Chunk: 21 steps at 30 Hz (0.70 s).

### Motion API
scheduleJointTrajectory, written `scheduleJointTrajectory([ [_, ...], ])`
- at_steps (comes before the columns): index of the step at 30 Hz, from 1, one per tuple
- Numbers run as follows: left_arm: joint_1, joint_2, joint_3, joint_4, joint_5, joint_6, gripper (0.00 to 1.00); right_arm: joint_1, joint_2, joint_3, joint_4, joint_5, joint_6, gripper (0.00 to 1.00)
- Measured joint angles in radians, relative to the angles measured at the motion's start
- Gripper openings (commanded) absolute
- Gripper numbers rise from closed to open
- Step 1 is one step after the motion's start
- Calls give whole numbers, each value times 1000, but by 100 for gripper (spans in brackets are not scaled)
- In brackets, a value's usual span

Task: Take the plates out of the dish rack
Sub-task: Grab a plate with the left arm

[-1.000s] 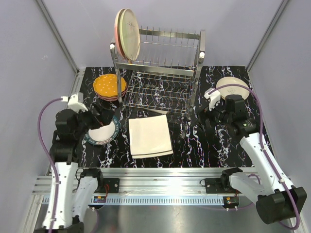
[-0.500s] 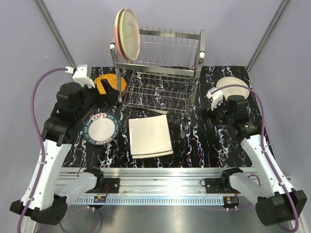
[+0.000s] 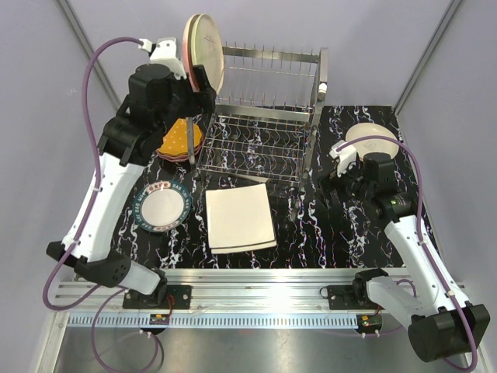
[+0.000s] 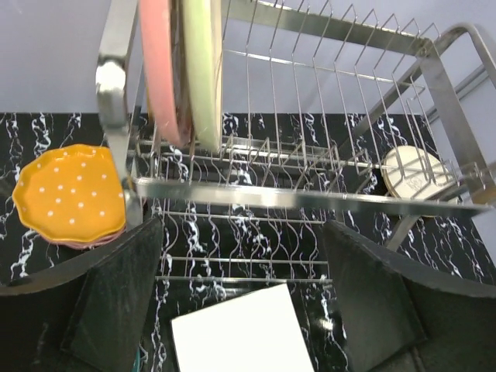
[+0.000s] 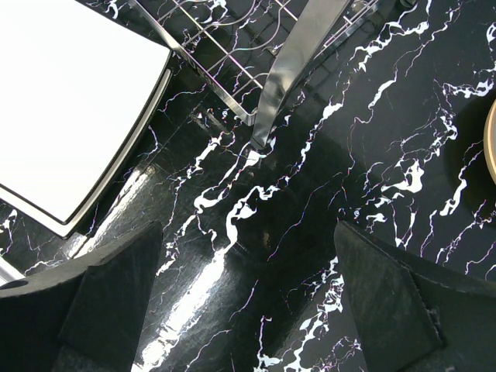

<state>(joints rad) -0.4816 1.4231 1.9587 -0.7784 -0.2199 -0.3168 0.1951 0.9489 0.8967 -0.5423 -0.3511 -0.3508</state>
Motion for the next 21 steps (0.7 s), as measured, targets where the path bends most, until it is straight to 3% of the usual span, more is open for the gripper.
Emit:
scheduleJointTrajectory([
  [5, -8, 113, 127, -4, -38, 24, 73, 0, 0, 0, 0, 0, -2, 100],
  [10, -8, 176, 198, 2, -57, 37, 70, 0, 0, -2, 0, -1, -2, 100],
  [21, -8, 245, 224, 31, -93, 63, 64, 0, -1, -2, 0, -1, -2, 100],
])
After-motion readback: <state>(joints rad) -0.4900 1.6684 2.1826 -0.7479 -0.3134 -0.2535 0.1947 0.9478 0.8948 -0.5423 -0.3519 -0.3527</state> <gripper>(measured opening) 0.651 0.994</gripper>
